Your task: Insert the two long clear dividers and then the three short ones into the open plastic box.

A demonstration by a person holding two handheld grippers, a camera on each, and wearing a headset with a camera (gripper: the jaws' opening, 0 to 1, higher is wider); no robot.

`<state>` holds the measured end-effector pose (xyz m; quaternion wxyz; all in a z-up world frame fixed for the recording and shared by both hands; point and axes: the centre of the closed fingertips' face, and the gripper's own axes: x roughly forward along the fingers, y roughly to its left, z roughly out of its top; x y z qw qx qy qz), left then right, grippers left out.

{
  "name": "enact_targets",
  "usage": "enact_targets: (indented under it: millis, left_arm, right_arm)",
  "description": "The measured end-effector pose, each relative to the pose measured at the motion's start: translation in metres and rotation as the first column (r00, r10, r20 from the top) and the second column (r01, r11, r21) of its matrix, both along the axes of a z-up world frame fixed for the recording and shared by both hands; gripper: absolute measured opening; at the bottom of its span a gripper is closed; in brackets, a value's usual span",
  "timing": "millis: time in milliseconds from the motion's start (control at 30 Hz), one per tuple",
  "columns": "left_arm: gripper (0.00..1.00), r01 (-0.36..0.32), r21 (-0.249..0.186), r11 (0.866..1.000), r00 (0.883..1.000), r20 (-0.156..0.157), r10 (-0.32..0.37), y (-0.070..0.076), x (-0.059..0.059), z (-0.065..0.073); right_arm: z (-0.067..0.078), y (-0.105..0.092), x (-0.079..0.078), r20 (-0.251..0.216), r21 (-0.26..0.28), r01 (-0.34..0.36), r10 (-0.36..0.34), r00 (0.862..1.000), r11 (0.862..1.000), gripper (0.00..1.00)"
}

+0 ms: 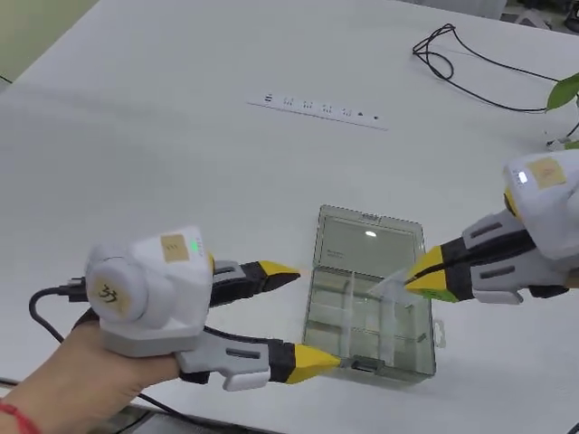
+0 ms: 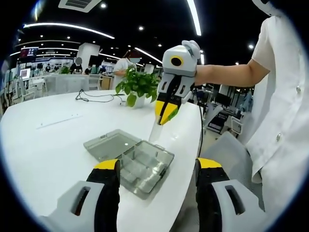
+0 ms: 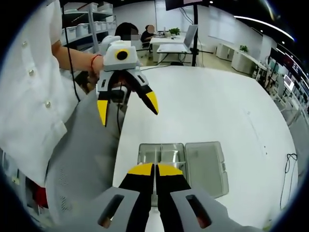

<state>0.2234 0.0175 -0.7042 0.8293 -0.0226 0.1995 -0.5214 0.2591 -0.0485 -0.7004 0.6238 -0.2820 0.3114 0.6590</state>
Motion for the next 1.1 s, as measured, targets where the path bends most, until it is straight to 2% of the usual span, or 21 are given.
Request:
enact_targets:
  millis: [133,333,900,933,1100]
  left_arm:
    - [0.69,0.001,0.016,1.0,1.0,-0.013,0.0,0.001,0.0,-0.007]
    - [0.74,-0.004,0.02,1.0,1.0,-0.024,0.005,0.0,0.0,-0.01]
    - [0.74,0.0,0.009,1.0,0.999,-0.039,0.001,-0.003,0.0,-0.01]
    - [0.74,0.0,0.01,1.0,0.999,-0.039,0.001,-0.002,0.0,-0.011]
    - [0.74,-0.003,0.01,1.0,0.999,-0.043,0.004,-0.002,-0.001,-0.011]
  right_arm:
    - [-0.016,-0.001,0.003,-0.005,0.001,0.008,-0.008,1.0,1.0,0.02]
    - [-0.033,-0.004,0.004,-0.006,-0.001,0.013,-0.013,1.0,1.0,0.02]
    - [-0.053,-0.009,0.011,-0.013,-0.015,0.034,-0.035,0.999,0.999,0.02]
    - [-0.053,-0.008,0.01,-0.023,-0.01,0.039,-0.04,0.999,0.999,0.02]
    - [-0.058,-0.01,0.013,-0.008,-0.014,0.026,-0.026,1.0,1.0,0.02]
